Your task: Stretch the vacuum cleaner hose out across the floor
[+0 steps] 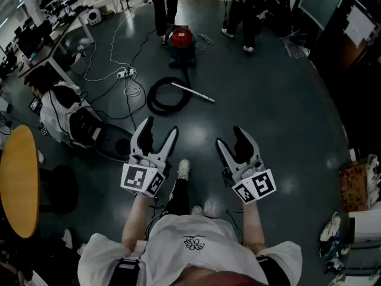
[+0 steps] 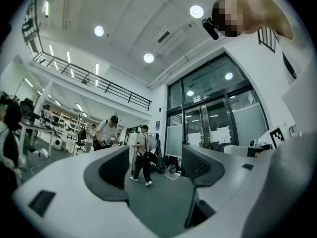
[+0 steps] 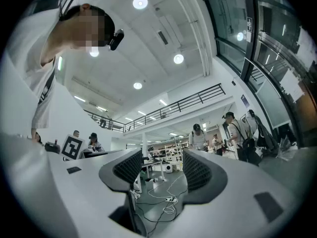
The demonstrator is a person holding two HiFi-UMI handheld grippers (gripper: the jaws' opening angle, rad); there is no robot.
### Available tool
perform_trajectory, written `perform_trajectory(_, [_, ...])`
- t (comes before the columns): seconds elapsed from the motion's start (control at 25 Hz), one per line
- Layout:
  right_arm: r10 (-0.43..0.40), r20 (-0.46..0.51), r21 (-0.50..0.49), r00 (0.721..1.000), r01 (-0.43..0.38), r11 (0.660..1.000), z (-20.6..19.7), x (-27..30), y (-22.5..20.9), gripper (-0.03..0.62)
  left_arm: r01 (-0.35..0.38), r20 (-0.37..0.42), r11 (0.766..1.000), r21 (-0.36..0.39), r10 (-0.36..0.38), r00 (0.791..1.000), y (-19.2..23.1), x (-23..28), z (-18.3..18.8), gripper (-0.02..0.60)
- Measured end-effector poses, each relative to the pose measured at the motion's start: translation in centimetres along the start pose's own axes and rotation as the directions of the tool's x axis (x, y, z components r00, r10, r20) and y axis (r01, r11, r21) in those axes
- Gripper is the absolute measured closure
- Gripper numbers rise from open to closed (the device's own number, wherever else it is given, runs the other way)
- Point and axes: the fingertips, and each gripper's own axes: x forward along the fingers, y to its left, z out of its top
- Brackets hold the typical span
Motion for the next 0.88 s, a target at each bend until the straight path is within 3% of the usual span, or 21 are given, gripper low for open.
perform_trajectory(0.08, [0.003, -0.009, -0.015, 1.0, -0.004, 1.0, -1.5, 4.5, -1.2, 0.347, -0.009, 0.004, 0.999, -0.04, 0.009, 1.0, 4.2, 2.9, -1.1, 0.174])
perform_trajectory(0.12, [0.006, -0.018, -0.02, 1.0, -0.006, 1.0, -2.4, 6.8, -1.9, 0.343, -0.018, 0.007, 0.998, -0.052, 0.018, 1.0, 6.3, 4.4, -1.6, 0.164])
perform_trajectory(0.2, [0.019, -0.052, -0.028, 0.998, -0.02, 0.999, -4.1, 12.1, -3.2, 0.293, -0.039, 0.012, 0.997, -0.064, 0.039, 0.999, 10.7, 7.5, -2.1, 0.164])
perform_trajectory(0.4, [0.084, -0.079, -0.06, 0.993, -0.088, 0.994, -5.1, 25.6, -6.8, 0.293, -0.022, 0.032, 0.989, -0.148, 0.027, 0.999, 19.5, 17.1, -1.8, 0.165])
perform_trajectory(0.56, [0.05, -0.042, -0.024, 0.998, -0.051, 0.998, -5.4, 33.5, -11.7, 0.293, -0.001, 0.023, 0.989, -0.146, 0.004, 1.0, 24.9, 24.5, -2.6, 0.166])
perform_trajectory(0.72, [0.018, -0.098, 0.013, 0.995, -0.016, 1.0, -8.6, 38.5, -18.4, 0.293, -0.006, -0.016, 0.988, -0.154, 0.003, 1.0, 28.5, 31.0, -5.0, 0.167])
perform_trajectory(0.76, [0.016, -0.116, 0.021, 0.993, -0.014, 1.0, -9.6, 39.8, -20.3, 0.293, -0.026, -0.027, 0.989, -0.142, 0.023, 0.999, 29.6, 32.8, -5.6, 0.2])
perform_trajectory(0.84, [0.018, -0.149, 0.033, 0.989, -0.013, 0.999, -11.7, 42.8, -24.5, 0.293, -0.086, -0.039, 0.991, -0.107, 0.082, 0.996, 32.3, 36.5, -6.8, 0.482])
perform_trajectory(0.88, [0.022, -0.164, 0.032, 0.986, -0.017, 0.999, -12.8, 44.4, -26.7, 0.293, -0.107, -0.04, 0.99, -0.088, 0.104, 0.994, 33.6, 38.6, -7.4, 0.573])
